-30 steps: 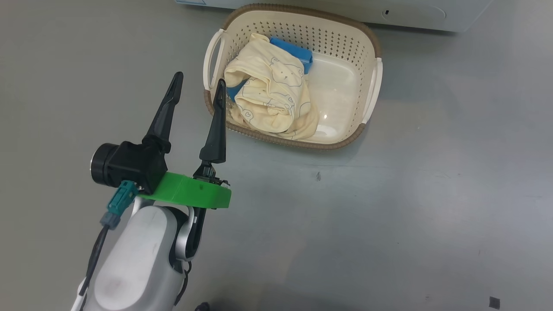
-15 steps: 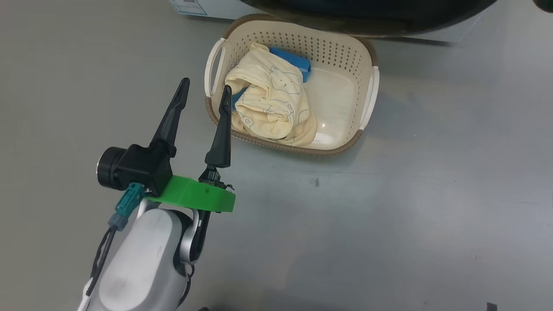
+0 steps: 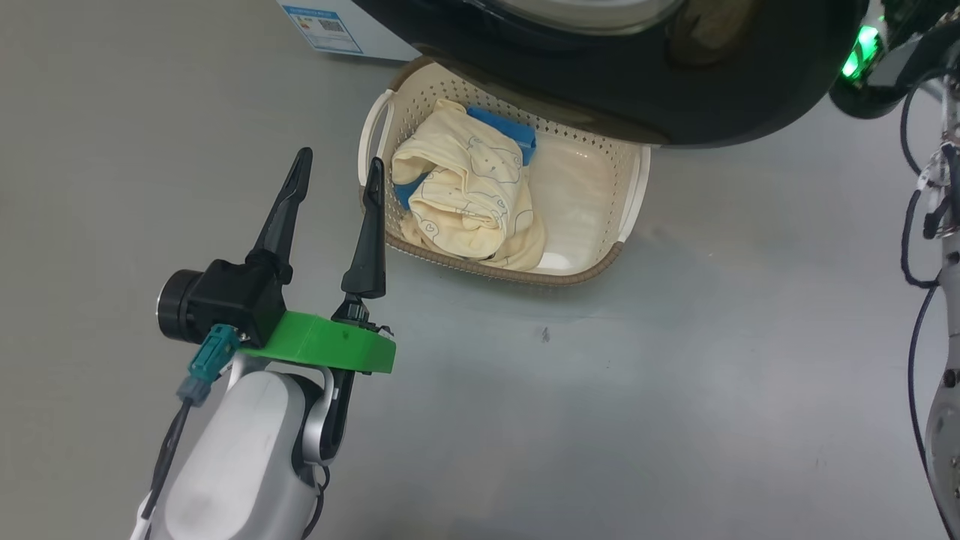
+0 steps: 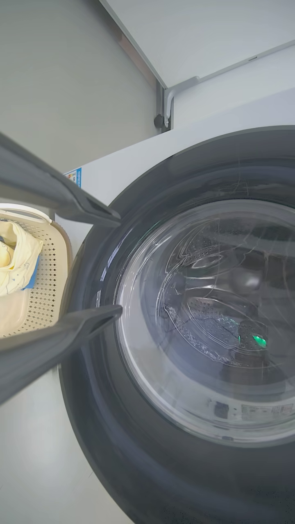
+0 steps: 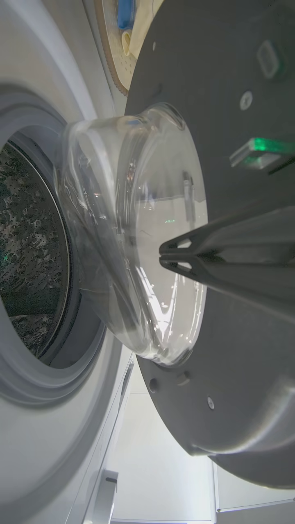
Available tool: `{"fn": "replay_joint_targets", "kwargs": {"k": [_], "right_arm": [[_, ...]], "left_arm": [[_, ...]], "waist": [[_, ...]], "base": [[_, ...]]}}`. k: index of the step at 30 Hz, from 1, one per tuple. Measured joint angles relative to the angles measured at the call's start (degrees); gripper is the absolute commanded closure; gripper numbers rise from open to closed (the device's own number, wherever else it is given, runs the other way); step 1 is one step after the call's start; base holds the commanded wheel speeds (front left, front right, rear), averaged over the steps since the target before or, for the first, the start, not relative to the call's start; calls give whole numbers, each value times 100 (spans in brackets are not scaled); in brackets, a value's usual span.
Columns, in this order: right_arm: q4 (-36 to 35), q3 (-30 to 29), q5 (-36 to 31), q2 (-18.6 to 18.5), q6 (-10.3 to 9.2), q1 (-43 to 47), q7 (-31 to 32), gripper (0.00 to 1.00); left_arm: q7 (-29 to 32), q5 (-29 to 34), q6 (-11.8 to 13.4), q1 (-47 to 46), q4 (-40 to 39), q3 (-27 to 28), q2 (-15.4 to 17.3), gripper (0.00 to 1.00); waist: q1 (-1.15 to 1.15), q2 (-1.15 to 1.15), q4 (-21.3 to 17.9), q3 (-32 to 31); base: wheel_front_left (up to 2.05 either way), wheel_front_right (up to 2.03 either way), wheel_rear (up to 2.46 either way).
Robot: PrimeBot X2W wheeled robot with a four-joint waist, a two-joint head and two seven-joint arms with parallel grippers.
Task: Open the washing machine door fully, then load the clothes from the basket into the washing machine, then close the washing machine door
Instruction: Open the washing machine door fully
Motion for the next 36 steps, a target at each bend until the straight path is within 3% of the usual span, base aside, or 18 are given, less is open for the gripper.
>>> {"fn": "replay_joint_targets", "kwargs": {"k": [5,15,33,36], "right_arm": [[-183,47,129,143,190,414,219,100],[-568,181,246,404,338,1221,423,100],[-966,620,135,768,435,2641,201,100],[-1055,788,134,799,437,2880,159,100]], "left_arm": [[0,9,5,58,53,56,1,0],[0,27,5,316,201,123,2,0],[1,129,-14,809,539,156,10,0],[1,129,-111,882,566,111,13,0]], "waist": [[0,0,-51,-156],[0,0,-148,-564],[0,0,-228,-1393],[0,0,-172,-1576]], "base": [[0,0,0],[0,0,0],[0,0,0],[0,0,0]]}}
